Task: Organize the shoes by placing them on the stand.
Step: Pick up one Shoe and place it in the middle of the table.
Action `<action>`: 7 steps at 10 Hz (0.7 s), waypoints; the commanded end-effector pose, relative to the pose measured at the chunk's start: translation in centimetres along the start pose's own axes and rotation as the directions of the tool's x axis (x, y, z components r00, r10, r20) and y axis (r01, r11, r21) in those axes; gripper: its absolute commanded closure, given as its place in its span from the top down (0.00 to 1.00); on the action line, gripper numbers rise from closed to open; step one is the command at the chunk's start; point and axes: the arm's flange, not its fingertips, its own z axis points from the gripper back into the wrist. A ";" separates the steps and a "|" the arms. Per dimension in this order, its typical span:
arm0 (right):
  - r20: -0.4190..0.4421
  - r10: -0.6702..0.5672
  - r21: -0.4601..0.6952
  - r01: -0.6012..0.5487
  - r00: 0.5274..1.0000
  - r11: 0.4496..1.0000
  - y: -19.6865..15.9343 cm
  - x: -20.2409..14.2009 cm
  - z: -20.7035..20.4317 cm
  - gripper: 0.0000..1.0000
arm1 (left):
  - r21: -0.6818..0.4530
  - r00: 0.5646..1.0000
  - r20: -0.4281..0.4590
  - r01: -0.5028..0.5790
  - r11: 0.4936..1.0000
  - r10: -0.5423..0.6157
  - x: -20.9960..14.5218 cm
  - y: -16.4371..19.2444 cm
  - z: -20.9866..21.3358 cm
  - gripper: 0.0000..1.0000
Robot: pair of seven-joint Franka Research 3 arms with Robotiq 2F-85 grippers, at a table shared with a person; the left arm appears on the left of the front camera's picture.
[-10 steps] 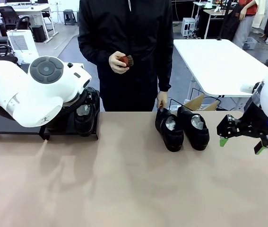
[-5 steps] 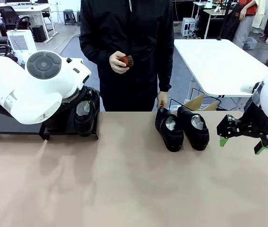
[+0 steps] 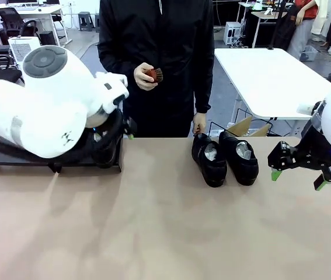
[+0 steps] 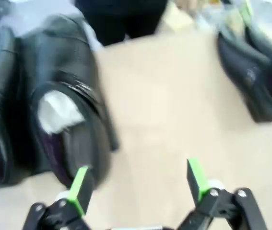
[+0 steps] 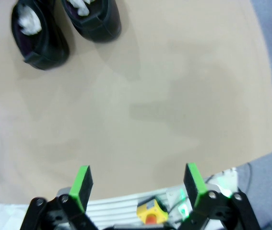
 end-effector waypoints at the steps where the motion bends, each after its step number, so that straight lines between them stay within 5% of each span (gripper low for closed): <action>1: -0.006 0.013 0.018 -0.013 1.000 1.000 0.0 0.0 0.1 1.00 | -0.086 0.966 -0.190 0.164 0.983 -0.177 -3.3 5.0 11.4 1.00; 2: -0.006 0.013 0.018 -0.013 1.000 1.000 0.0 0.0 0.1 1.00 | -0.181 0.895 -0.283 0.304 0.936 -0.345 -4.0 4.8 11.6 1.00; 5: -0.006 0.013 0.018 -0.013 1.000 1.000 0.0 0.0 0.1 1.00 | -0.216 0.781 -0.405 0.423 0.880 -0.475 -4.8 4.2 10.7 1.00; 7: -0.006 0.013 0.018 -0.013 1.000 1.000 0.0 0.0 0.1 1.00 | -0.206 0.789 -0.455 0.357 0.911 -0.412 -5.1 4.3 9.2 1.00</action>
